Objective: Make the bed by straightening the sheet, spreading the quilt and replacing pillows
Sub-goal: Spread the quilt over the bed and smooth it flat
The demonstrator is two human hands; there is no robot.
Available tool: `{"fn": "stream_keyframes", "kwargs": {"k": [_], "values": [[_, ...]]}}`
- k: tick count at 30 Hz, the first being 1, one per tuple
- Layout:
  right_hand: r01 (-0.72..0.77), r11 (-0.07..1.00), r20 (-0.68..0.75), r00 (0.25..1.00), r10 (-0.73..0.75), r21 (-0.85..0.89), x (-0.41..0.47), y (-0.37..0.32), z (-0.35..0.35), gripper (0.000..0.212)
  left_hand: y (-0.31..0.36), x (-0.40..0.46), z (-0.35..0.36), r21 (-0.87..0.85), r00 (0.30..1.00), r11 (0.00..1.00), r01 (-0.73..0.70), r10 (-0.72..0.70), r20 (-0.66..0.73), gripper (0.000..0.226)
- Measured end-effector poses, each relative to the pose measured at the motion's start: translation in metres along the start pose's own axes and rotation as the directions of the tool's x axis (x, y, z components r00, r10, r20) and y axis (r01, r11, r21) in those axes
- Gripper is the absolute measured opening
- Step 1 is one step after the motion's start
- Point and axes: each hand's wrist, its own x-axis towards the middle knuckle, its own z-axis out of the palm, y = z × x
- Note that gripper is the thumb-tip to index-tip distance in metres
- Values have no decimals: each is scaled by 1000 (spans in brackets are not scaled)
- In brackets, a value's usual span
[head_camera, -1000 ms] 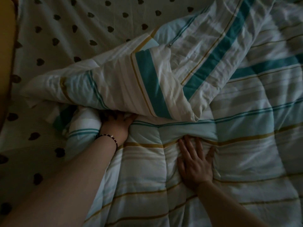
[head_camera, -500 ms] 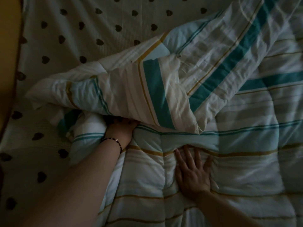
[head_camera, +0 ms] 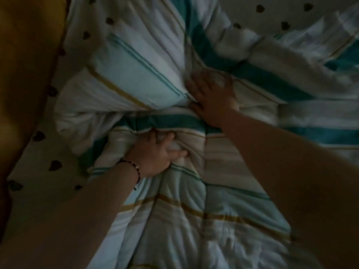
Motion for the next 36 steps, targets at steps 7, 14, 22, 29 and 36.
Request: {"fn": "stream_keyframes", "kwargs": {"k": [7,14,22,29,36], "values": [[-55,995,-53,997,59,81,41,19,14,68,-48,107,-15,-24,778,947,320,-277,-564,47],[-106,990,-71,991,113,97,65,17,20,67,-56,147,-18,-244,807,848,470,-525,-271,65],[42,989,-134,991,-23,141,81,31,10,70,-57,152,-29,-204,816,834,513,-548,-186,74],[53,993,-65,997,-47,103,90,31,11,68,-67,154,-29,-242,837,846,476,-520,-172,76],[18,997,-58,998,-14,74,85,26,9,62,-70,152,-29,-258,834,869,423,-485,-263,58]]}}
